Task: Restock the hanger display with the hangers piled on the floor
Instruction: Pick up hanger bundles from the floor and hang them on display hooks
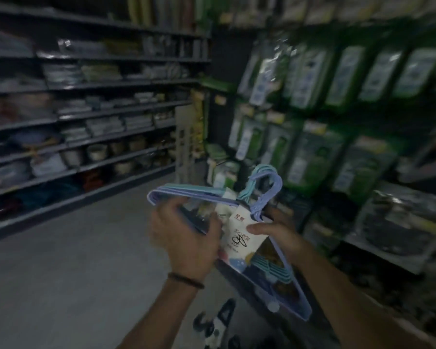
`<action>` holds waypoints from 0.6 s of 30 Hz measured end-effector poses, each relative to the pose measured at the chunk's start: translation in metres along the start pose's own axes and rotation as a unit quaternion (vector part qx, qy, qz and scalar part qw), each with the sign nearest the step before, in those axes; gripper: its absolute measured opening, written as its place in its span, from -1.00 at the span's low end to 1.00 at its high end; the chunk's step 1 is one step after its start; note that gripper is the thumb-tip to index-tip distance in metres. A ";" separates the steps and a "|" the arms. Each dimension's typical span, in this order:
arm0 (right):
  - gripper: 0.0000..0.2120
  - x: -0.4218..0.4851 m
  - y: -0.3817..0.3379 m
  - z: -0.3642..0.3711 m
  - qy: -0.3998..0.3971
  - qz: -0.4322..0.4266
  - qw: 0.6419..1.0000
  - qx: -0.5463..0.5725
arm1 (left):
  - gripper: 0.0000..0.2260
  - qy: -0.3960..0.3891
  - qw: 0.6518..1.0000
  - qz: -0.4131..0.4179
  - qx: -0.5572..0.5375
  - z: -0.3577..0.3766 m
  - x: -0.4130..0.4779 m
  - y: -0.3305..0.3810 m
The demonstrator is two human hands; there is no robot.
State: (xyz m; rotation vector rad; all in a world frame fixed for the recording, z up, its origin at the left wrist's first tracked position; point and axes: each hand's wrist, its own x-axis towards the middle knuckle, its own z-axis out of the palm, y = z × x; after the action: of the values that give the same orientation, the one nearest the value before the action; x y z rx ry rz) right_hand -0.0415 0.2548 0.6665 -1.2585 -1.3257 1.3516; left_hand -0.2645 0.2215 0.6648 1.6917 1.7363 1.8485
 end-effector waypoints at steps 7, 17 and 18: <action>-0.39 -0.114 -0.054 -0.066 0.189 -0.076 0.977 0.068 | -0.24 -0.112 0.924 -0.181 -0.319 0.075 0.000 0.104; -0.48 -0.313 -0.072 -0.179 0.388 -0.092 0.901 0.171 | -0.71 -0.546 0.593 -0.324 -0.496 0.129 -0.111 0.304; -0.44 -0.336 -0.075 -0.191 0.397 -0.092 0.895 0.182 | -0.69 -0.578 0.567 -0.309 -0.500 0.129 -0.127 0.327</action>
State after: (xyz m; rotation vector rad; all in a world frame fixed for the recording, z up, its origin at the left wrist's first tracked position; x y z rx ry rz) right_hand 0.1892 -0.0413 0.7857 -1.1871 -0.5621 0.7519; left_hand 0.0657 0.1027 0.7945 0.9914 0.3493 0.6239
